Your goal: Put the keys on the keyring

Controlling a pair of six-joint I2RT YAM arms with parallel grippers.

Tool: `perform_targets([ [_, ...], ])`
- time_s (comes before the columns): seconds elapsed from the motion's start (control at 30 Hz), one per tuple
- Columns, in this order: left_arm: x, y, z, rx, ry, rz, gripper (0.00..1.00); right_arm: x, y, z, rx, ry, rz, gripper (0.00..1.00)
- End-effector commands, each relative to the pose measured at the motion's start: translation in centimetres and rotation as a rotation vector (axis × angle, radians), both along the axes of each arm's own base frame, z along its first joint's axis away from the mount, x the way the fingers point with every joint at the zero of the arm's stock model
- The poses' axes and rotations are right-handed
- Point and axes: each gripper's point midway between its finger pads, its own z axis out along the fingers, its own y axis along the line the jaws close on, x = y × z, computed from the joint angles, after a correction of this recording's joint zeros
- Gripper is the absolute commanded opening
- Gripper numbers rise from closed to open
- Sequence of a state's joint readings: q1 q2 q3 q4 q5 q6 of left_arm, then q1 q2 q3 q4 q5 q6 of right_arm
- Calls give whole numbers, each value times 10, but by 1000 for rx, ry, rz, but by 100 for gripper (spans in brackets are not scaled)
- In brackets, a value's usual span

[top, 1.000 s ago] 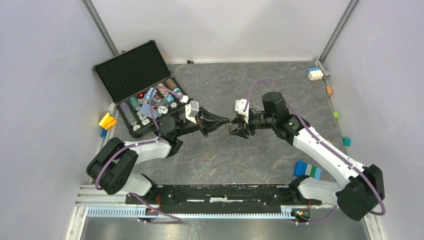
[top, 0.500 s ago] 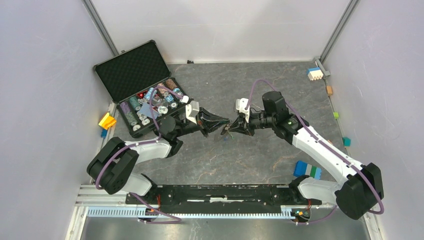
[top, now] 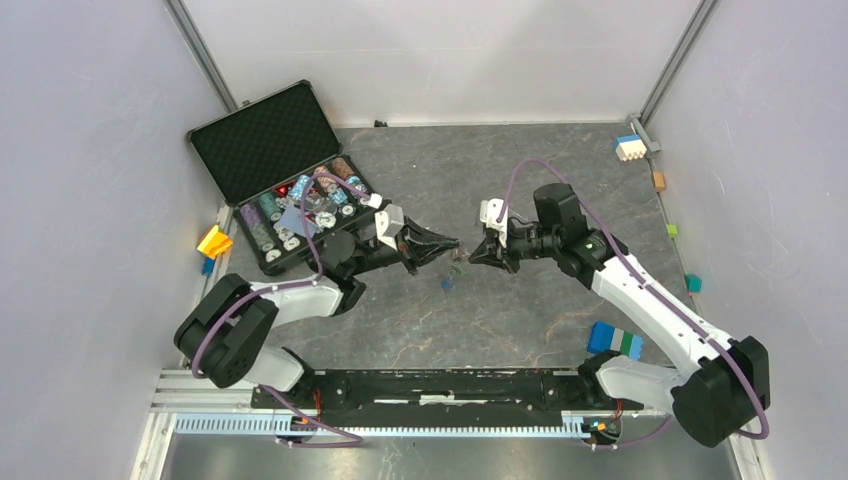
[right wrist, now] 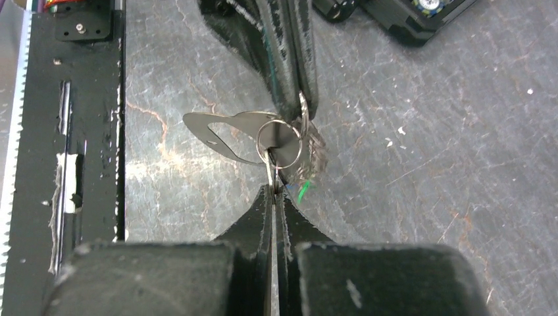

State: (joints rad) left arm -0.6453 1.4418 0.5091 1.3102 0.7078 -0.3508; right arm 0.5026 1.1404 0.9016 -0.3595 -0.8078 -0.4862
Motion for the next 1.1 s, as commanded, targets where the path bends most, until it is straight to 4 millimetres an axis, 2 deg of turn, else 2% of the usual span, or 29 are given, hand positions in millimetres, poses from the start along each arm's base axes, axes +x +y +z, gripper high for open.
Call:
perform_targets([
  [0.0, 11, 8, 8, 43, -165, 95, 2, 1, -4, 4, -35, -18, 7, 0],
  [0.2, 21, 15, -3, 204, -294, 154, 2, 13, -3, 2, -63, -8, -14, 0],
  [0.43, 28, 2, -28, 336, -273, 83, 2, 28, -19, -16, -164, -24, -118, 0],
  [0.57, 31, -13, -37, 365, -240, 24, 2, 38, -36, -17, -228, -70, -209, 0],
  [0.73, 34, -36, -60, 407, -167, -40, 2, 49, -62, -24, -316, -129, -331, 0],
  [0.97, 52, -56, -89, 406, -13, -46, 3, 56, -97, -51, -433, -155, -463, 0],
  [1.07, 59, -65, -100, 400, 59, -54, 9, 57, -110, -67, -496, -154, -498, 0],
])
